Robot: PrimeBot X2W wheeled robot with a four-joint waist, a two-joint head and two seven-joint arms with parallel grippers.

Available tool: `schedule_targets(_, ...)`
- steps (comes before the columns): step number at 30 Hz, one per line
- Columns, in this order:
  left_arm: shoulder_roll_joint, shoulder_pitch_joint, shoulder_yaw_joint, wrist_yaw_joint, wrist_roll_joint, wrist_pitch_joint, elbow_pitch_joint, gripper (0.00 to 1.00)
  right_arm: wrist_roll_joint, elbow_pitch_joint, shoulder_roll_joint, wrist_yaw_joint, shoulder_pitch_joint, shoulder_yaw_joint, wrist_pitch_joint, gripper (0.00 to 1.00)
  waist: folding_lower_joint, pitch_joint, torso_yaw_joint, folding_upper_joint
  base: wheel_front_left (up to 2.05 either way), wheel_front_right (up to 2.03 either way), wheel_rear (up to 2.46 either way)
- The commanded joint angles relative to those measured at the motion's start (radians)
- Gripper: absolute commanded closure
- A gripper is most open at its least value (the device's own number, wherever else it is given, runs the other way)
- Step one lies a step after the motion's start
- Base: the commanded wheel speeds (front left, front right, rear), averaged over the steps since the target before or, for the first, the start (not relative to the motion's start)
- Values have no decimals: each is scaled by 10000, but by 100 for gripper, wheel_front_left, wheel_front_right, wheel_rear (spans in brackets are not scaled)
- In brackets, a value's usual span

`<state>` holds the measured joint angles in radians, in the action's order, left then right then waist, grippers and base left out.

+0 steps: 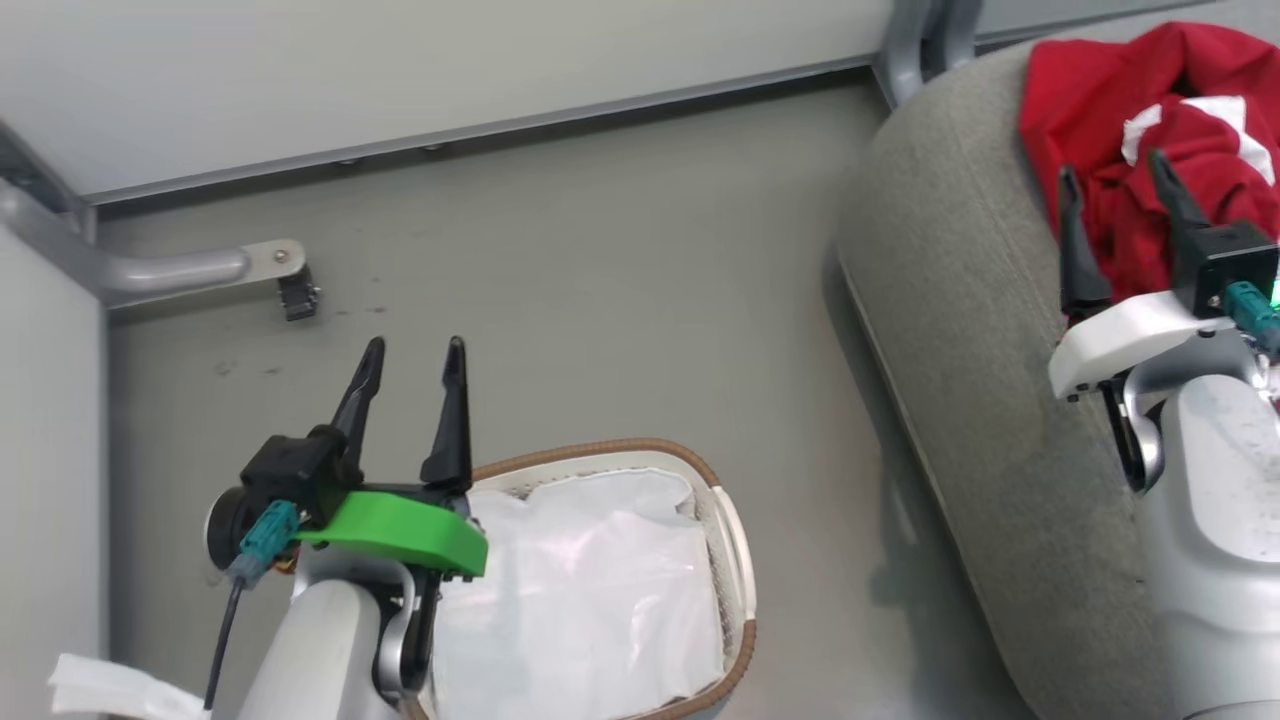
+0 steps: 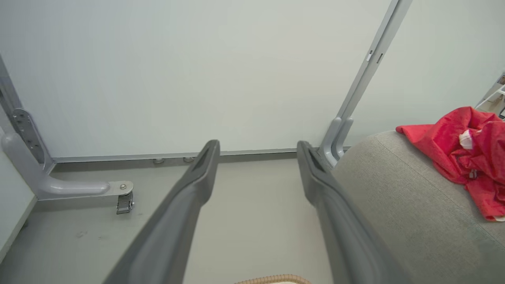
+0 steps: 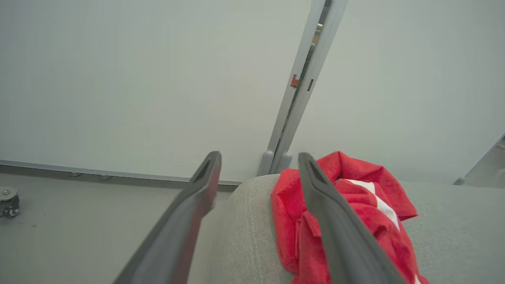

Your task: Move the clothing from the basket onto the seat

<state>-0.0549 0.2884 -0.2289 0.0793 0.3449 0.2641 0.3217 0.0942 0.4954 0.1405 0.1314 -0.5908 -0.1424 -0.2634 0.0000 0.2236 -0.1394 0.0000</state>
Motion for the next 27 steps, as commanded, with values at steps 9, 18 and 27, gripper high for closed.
schedule_targets(9, 33, -915, 1042, -207, -315, 1, 211, 0, -457, -420, -560, -15, 921, 441, -19, 0, 0, -1019, 1150, 0, 0, 0, 0)
schedule_targets(18, 41, -1694, 1419, -127, -179, 3, 114, 0, -982, -955, -873, -15, 2403, 769, -19, 0, 0, -1436, 1478, 0, 0, 0, 0)
schedule_targets(27, 43, -2422, 1405, -239, 54, 1, -60, 0, -1856, -1262, -881, -15, 3693, 1101, -19, 0, 0, -1740, 1388, 0, 0, 0, 0)
